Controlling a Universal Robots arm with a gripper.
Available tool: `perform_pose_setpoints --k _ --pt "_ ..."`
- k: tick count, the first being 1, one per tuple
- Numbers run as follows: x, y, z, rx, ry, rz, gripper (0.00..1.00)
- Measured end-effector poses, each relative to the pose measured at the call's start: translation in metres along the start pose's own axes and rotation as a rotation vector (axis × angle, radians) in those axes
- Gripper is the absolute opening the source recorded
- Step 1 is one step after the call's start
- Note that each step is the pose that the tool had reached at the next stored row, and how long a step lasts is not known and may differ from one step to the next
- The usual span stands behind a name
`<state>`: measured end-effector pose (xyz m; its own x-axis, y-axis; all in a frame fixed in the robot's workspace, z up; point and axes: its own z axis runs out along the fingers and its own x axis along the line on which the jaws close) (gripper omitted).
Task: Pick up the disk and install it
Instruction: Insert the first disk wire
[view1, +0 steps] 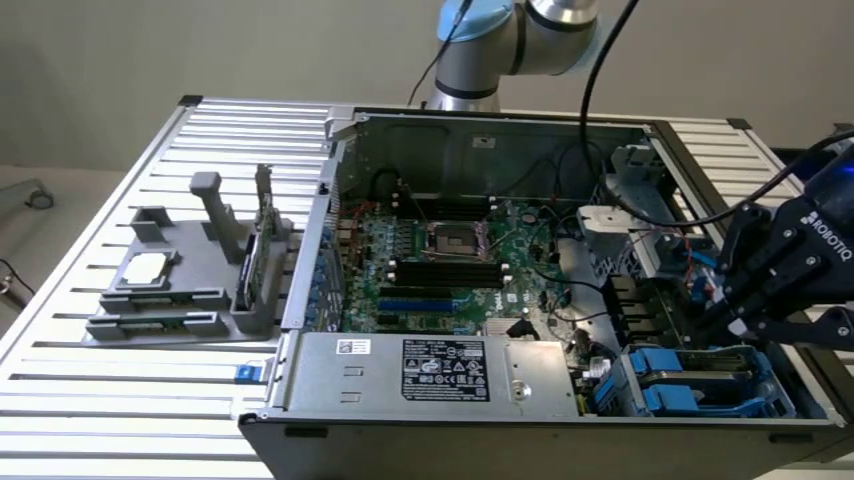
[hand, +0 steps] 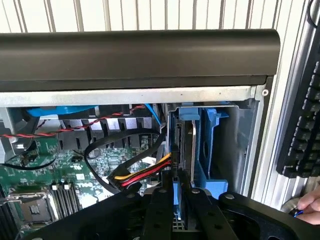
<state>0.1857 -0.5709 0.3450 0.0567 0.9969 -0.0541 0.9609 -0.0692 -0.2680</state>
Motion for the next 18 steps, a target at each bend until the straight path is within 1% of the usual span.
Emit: perform_pose_setpoints --k 1,2,6,8,10,12,14,18 --pt "0.0 0.0 0.0 0.0006 0.002 0.012 0.16" --pt "0.0 0.0003 0.0 0.0009 0.0023 0.021 0.16" --pt "0.0 0.0035 -0.0008 0.0014 -0.0009 0.04 0.16" --pt "0.0 0.0048 -0.0011 0.0013 -0.0042 0.046 0.16" --pt "0.0 0.0061 -0.0012 0.0016 -0.0089 0.049 0.16" --pt "0.0 0.0078 -0.0012 0.0033 -0.0155 0.051 0.16" --pt "0.0 0.0095 -0.0011 0.0053 -0.0198 0.053 0.16" --pt "-0.001 0.0111 0.0004 0.0103 -0.0206 0.053 0.16"
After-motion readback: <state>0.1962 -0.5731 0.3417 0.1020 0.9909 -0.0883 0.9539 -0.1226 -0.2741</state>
